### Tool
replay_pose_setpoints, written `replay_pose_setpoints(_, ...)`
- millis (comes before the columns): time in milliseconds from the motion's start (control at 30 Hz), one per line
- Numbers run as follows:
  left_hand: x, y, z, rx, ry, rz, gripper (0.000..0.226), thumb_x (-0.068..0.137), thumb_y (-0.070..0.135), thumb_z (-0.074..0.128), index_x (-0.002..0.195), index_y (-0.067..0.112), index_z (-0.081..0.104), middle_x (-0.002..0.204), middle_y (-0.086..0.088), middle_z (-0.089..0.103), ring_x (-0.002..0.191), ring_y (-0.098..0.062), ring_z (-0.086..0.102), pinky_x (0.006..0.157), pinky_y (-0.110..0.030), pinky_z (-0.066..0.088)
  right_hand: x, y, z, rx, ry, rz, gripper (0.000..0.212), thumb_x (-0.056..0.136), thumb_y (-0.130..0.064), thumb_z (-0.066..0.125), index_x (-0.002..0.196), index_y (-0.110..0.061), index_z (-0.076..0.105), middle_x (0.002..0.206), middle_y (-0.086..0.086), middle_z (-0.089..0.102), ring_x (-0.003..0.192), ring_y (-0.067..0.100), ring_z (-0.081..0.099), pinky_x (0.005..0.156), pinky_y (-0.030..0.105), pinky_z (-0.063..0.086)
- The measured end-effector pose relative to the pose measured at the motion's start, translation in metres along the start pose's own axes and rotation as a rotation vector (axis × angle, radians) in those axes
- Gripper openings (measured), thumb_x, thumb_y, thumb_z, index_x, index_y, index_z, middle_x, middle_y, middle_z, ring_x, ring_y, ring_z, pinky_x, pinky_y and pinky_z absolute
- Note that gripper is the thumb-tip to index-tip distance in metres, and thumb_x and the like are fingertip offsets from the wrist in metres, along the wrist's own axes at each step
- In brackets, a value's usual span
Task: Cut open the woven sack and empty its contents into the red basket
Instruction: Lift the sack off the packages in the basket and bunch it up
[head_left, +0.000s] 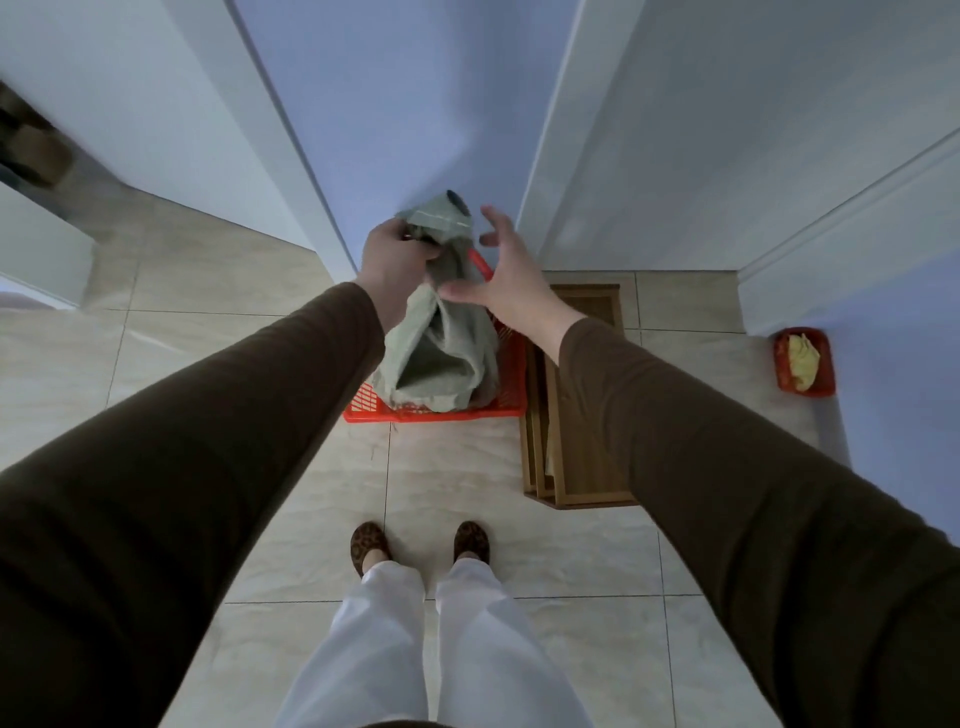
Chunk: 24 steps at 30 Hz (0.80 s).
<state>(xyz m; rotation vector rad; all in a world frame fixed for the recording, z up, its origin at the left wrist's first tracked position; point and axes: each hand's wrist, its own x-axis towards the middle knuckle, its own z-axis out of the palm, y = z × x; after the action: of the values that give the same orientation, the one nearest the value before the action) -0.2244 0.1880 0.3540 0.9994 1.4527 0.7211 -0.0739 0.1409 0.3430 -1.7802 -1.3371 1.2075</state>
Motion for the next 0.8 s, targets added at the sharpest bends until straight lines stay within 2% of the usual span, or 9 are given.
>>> replay_pose_setpoints(133,-0.005,-0.010,-0.001,-0.021,-0.265,-0.022,0.027,0.087,-0.003,0.064,0.103,0.015,0.077,0.090,0.003,0.080,0.086,-0.009,0.077,0.074,-0.019,0.058,0.005,0.016,0.026,0.219,0.163,0.171,0.036,0.091,-0.019,0.079,0.125,-0.011,0.068,0.122,0.008,0.074,0.115,0.027,0.069,0.105,0.048,0.054)
replay_pose_setpoints(233,-0.002,-0.037,-0.018,0.009,-0.119,-0.051,0.040,0.103,0.014,0.047,0.139,0.015,0.062,0.131,0.001,0.069,0.122,-0.013,0.064,0.106,-0.030,0.049,0.018,0.011,0.026,0.246,0.240,0.234,0.015,0.097,-0.019,0.072,0.109,-0.012,0.073,0.110,0.007,0.076,0.105,0.028,0.071,0.099,0.050,0.056)
replay_pose_setpoints(367,-0.003,-0.076,-0.015,0.332,-0.140,-0.016,0.055,0.113,0.036,0.024,0.162,0.012,0.022,0.172,-0.010,0.020,0.160,-0.027,0.015,0.130,-0.043,0.017,0.034,-0.021,0.019,0.277,0.310,0.087,0.014,0.092,-0.022,0.075,0.095,-0.008,0.075,0.102,0.014,0.078,0.098,0.030,0.074,0.092,0.052,0.059)
replay_pose_setpoints(400,-0.005,-0.077,-0.012,0.257,-0.130,-0.060,0.063,0.110,0.048,0.023,0.163,0.015,0.022,0.173,-0.011,0.019,0.160,-0.028,0.015,0.130,-0.047,0.014,0.037,-0.026,0.017,0.266,0.303,0.055,0.017,0.092,-0.022,0.075,0.097,-0.006,0.075,0.103,0.015,0.078,0.099,0.030,0.074,0.092,0.053,0.059)
replay_pose_setpoints(500,-0.004,-0.068,-0.004,-0.109,-0.099,-0.141,0.071,0.101,0.068,0.029,0.154,0.024,0.047,0.152,-0.007,0.057,0.141,-0.024,0.053,0.122,-0.049,0.037,0.039,-0.038,0.008,0.169,0.238,0.048,0.030,0.095,-0.020,0.074,0.117,0.000,0.073,0.114,0.018,0.076,0.108,0.032,0.072,0.096,0.050,0.057)
replay_pose_setpoints(600,0.000,-0.051,-0.003,-0.089,0.027,0.005,0.067,0.107,0.059,0.021,0.165,0.027,0.015,0.173,-0.002,0.020,0.160,-0.021,0.017,0.129,-0.045,0.023,0.044,-0.053,-0.005,0.209,0.330,-0.099,0.022,0.095,-0.020,0.071,0.105,0.000,0.074,0.103,0.017,0.078,0.098,0.026,0.074,0.090,0.050,0.059)
replay_pose_setpoints(667,0.001,-0.039,-0.002,-0.082,-0.043,-0.028,0.066,0.104,0.066,0.023,0.158,0.029,0.035,0.161,-0.001,0.046,0.153,-0.025,0.034,0.118,-0.039,0.042,0.042,-0.063,-0.010,0.145,0.266,-0.068,0.023,0.097,-0.021,0.070,0.112,-0.003,0.073,0.110,0.013,0.077,0.104,0.026,0.072,0.095,0.048,0.058)
replay_pose_setpoints(767,0.001,-0.026,-0.005,-0.106,-0.018,0.003,0.071,0.105,0.064,0.021,0.166,0.029,0.008,0.174,-0.003,0.018,0.158,-0.022,0.022,0.127,-0.044,0.025,0.042,-0.076,-0.019,0.156,0.349,-0.117,0.024,0.098,-0.022,0.069,0.107,0.000,0.072,0.106,0.014,0.077,0.101,0.028,0.072,0.092,0.049,0.058)
replay_pose_setpoints(800,0.002,-0.022,-0.006,-0.105,-0.035,-0.011,0.072,0.105,0.065,0.023,0.166,0.027,0.011,0.172,-0.005,0.025,0.155,-0.022,0.029,0.125,-0.042,0.029,0.043,-0.083,-0.023,0.162,0.364,-0.156,0.022,0.098,-0.021,0.068,0.102,0.000,0.072,0.103,0.014,0.077,0.099,0.027,0.073,0.091,0.049,0.058)
